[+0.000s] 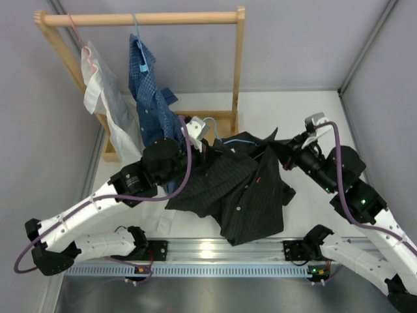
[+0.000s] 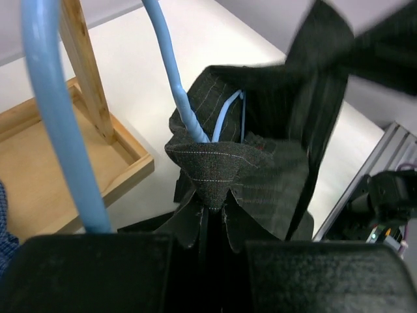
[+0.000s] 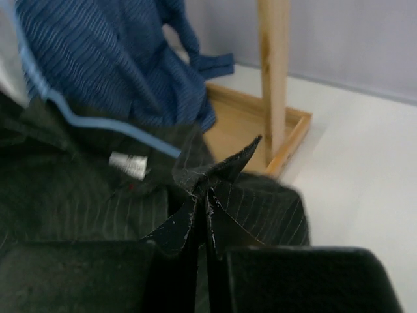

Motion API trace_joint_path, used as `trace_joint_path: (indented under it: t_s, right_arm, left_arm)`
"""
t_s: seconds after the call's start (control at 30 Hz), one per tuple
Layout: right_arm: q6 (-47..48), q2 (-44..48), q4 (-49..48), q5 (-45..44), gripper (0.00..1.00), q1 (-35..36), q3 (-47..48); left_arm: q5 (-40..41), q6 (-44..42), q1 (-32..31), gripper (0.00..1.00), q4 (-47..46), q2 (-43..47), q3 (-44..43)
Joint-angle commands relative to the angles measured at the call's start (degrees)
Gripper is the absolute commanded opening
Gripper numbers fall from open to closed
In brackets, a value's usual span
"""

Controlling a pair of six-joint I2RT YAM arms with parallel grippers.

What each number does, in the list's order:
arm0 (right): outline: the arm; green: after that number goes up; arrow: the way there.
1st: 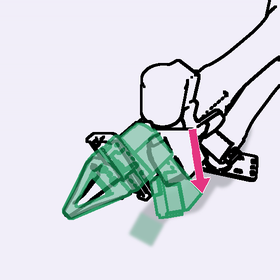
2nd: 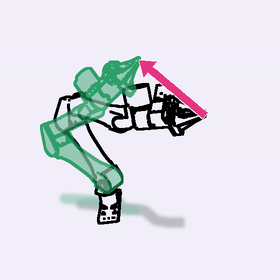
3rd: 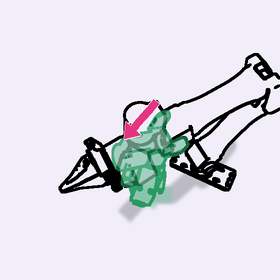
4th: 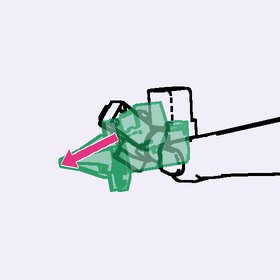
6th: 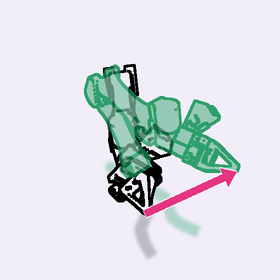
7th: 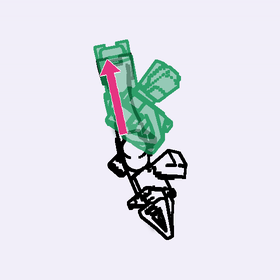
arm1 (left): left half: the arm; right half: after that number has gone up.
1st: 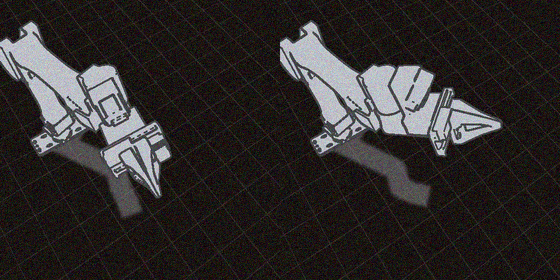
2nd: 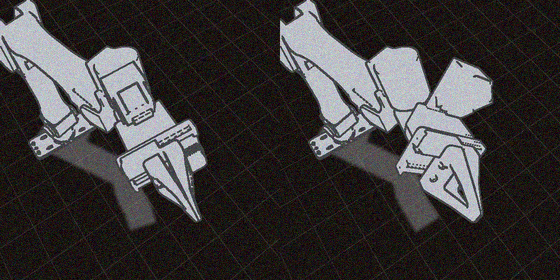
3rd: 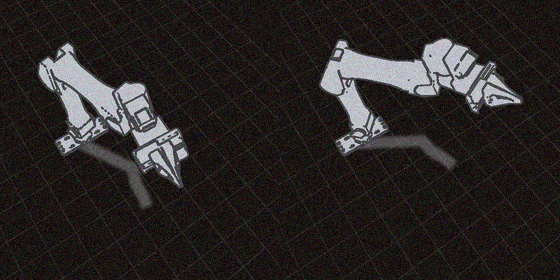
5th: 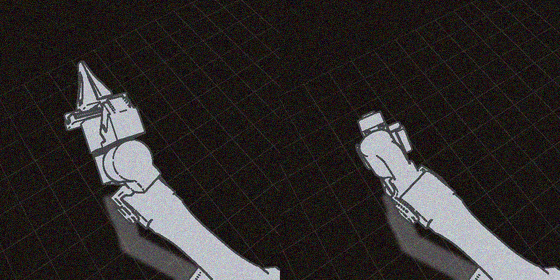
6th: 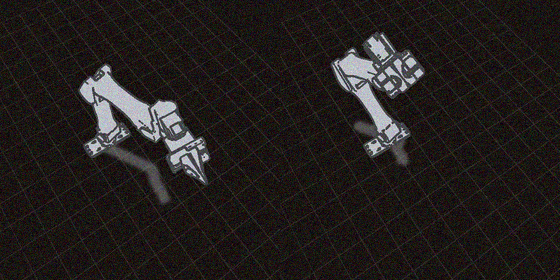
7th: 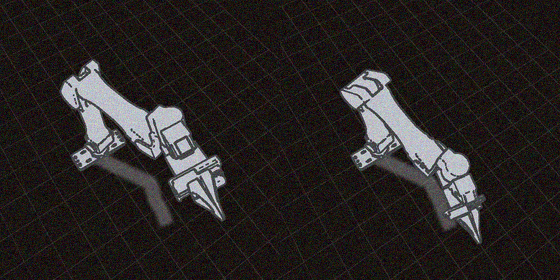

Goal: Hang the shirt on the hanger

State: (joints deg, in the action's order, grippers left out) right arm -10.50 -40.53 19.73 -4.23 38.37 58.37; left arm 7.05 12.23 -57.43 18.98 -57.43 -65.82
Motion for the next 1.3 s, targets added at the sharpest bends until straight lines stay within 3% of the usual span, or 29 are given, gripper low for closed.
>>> trace_joint_path:
  t_s: [0.0,0.17,0.2,0.23,0.33,0.47,0.63,0.7,0.83,1.03,1.1,1.13,1.17,1.27]
  right_arm:
    - [-4.25,7.19,-3.90,11.34,0.02,-0.84,-6.76]
    - [-6.11,14.07,4.23,11.62,0.40,-0.84,-12.05]
    - [-6.11,16.60,6.62,10.48,0.52,-0.93,-11.27]
    - [-5.94,17.76,8.90,7.95,0.59,-0.84,-8.91]
    - [-5.76,20.14,17.52,2.75,0.79,-0.84,-0.67]
    - [-3.74,15.67,26.58,2.21,0.84,-0.84,11.74]
    - [0.64,7.33,31.86,4.83,0.84,-0.84,26.87]
    - [3.19,1.97,34.49,9.21,0.84,-0.84,31.34]
    - [6.28,-3.23,34.86,17.05,0.85,-0.84,33.83]
    - [7.25,-4.73,30.04,24.26,0.84,-0.84,31.63]
    - [7.42,-5.17,28.80,25.14,0.74,-0.84,30.50]
    - [7.51,-5.26,28.35,25.15,0.67,-0.93,30.14]
    - [7.69,-5.34,27.57,25.23,0.39,-0.84,29.61]
    - [7.78,-4.82,25.98,25.32,0.03,-0.84,27.95]
  left_arm:
    - [3.58,5.52,0.12,0.00,-9.84,-4.61,-5.95]
    - [-4.65,3.07,0.12,0.00,-14.49,-14.28,-16.26]
    - [-6.94,1.85,0.21,0.00,-17.02,-16.73,-17.31]
    - [-12.44,1.40,0.21,0.00,-18.27,-17.79,-18.89]
    - [-18.63,-0.36,0.21,0.00,-22.05,-22.09,-21.97]
    - [-41.95,-7.29,0.13,0.00,-20.92,-27.73,-25.57]
    - [-48.43,-13.98,0.12,0.00,-16.01,-30.98,-25.76]
    - [-54.64,-14.51,0.12,0.00,-15.29,-32.04,-25.76]
    - [-60.56,-14.16,-0.05,0.00,-15.29,-32.40,-24.62]
    - [-68.48,-14.25,-0.32,0.00,-14.86,-32.22,-22.86]
    - [-68.66,-14.86,-0.32,0.00,-13.45,-32.74,-22.77]
    - [-69.36,-14.95,-0.40,0.00,-13.18,-33.01,-22.77]
    - [-69.62,-14.87,-0.40,0.00,-13.09,-32.92,-22.60]
    - [-68.31,-15.21,-0.40,0.00,-13.01,-32.49,-21.89]
